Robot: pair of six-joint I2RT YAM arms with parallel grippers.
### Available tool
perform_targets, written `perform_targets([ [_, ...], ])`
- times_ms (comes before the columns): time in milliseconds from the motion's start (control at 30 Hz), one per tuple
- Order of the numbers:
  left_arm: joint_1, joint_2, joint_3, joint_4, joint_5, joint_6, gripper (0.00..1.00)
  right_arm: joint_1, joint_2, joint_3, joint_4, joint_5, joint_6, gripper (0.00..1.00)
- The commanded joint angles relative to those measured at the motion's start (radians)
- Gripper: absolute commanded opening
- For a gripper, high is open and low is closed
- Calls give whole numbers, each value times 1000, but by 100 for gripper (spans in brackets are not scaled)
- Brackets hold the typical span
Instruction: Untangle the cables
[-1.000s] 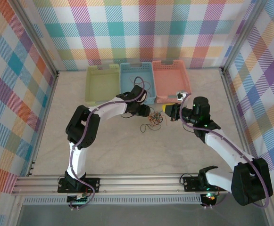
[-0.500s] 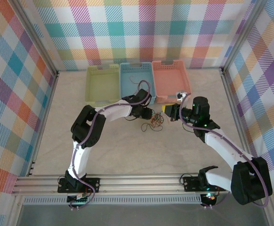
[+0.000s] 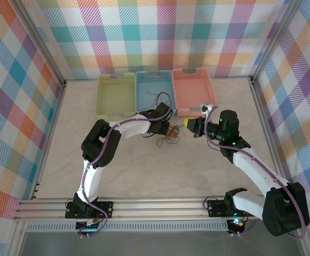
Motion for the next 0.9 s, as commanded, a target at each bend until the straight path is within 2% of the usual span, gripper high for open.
perform_targets([
  [0,-6,-90,-16,-59,-133,66,0,4,-53,-19,9,78,-3,0],
  [133,-3,-161,-65,-102,-196,139,0,3,-124,-40,-42,251,-19,0],
  [300,0,-271,-154,-122,-196,213,0,-8,-187,-51,-128,485,-4,0],
  [467,1,-347,-207,-219,-215,234,0,-57,-206,-55,-196,616,58,0],
  [733,0,-452,-284,-292,-188,248,0,-107,-178,-53,-211,659,100,0],
  [867,-5,-486,-308,-284,-100,250,0,-126,-165,-47,-155,657,81,0],
])
